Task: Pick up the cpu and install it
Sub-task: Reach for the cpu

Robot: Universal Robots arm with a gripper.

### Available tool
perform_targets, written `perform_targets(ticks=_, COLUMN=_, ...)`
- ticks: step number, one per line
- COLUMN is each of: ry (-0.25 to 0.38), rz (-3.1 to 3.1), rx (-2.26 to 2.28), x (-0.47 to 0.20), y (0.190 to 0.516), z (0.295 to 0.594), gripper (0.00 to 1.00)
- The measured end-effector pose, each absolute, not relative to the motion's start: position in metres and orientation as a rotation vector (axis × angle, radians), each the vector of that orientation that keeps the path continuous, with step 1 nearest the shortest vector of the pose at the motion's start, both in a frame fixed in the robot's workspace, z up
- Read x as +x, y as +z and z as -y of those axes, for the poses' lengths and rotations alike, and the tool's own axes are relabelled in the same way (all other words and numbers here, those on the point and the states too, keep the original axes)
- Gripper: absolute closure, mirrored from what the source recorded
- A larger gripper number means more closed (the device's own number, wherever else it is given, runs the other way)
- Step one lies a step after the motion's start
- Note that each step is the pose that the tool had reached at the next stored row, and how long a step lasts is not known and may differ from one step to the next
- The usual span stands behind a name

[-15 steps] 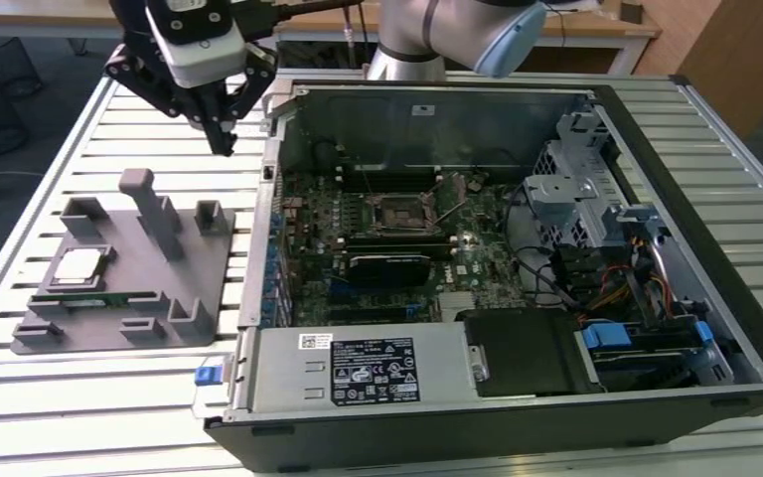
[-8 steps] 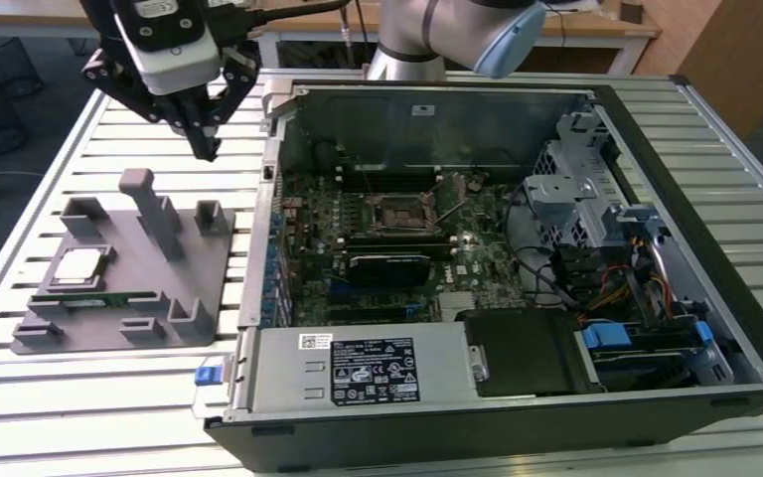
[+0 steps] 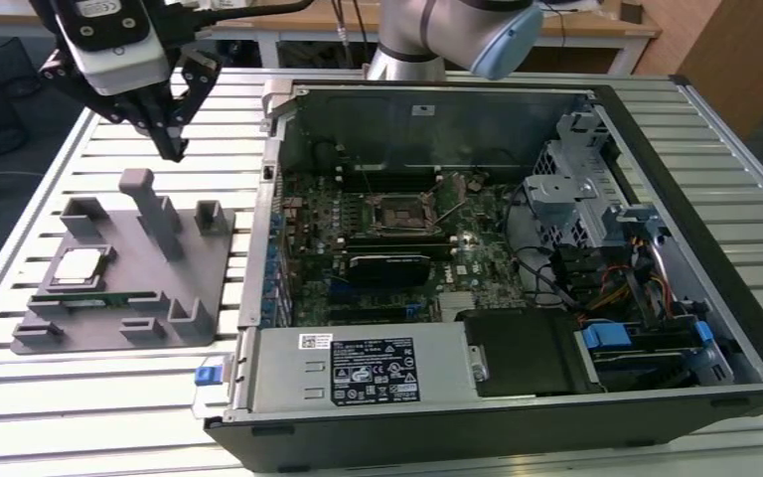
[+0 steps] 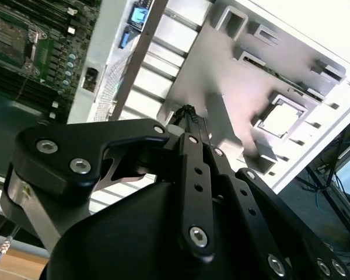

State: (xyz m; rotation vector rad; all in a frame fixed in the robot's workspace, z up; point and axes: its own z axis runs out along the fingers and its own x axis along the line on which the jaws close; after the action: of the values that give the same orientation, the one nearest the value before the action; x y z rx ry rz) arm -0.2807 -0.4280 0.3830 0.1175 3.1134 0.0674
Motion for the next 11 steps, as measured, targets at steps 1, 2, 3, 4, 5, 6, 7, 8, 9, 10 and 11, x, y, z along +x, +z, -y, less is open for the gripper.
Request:
perform_targets(ticks=1, ry=0.068, rz=-3.113, rx=0.117, x=-0.284, y=0.383, z=0.428, gripper=0.89)
perform_targets(ticks=2, ry=0.068, rz=-3.113, rx=0.117, x=-0.287, y=0.383, z=0.428, gripper=0.89)
perform_targets(ticks=3, ry=0.068, rz=-3.113, rx=0.117, x=-0.289, y=0.383, z=0.428, gripper=0.89)
perform_targets(ticks=4, ry=0.068, rz=-3.113, rx=0.117, x=-0.292, y=0.383, z=0.428, gripper=0.89)
perform_targets(ticks=5, ry=0.068, rz=-3.113, rx=0.117, x=-0.294, y=0.383, z=0.428, gripper=0.89)
perform_targets(ticks=6, ry=0.068, rz=-3.113, rx=0.117, x=-0.297, y=0.382, z=0.428, gripper=0.89)
perform_targets(ticks=7, ry=0.068, rz=-3.113, rx=0.117, x=-0.299, y=0.382, z=0.428, gripper=0.89)
perform_targets(ticks=8, ry=0.068, rz=-3.113, rx=0.118, x=-0.302, y=0.382, z=0.428, gripper=0.89)
perform_targets(ticks=9, ry=0.067, rz=-3.113, rx=0.118, x=-0.304, y=0.382, z=0.428, gripper=0.89)
perform_targets(ticks=10, ry=0.068, rz=-3.113, rx=0.118, x=-0.306, y=0.382, z=0.428, gripper=0.89)
perform_targets(ticks=11, ry=0.068, rz=-3.113, rx=0.117, x=-0.309, y=0.382, z=0.428, gripper=0.89)
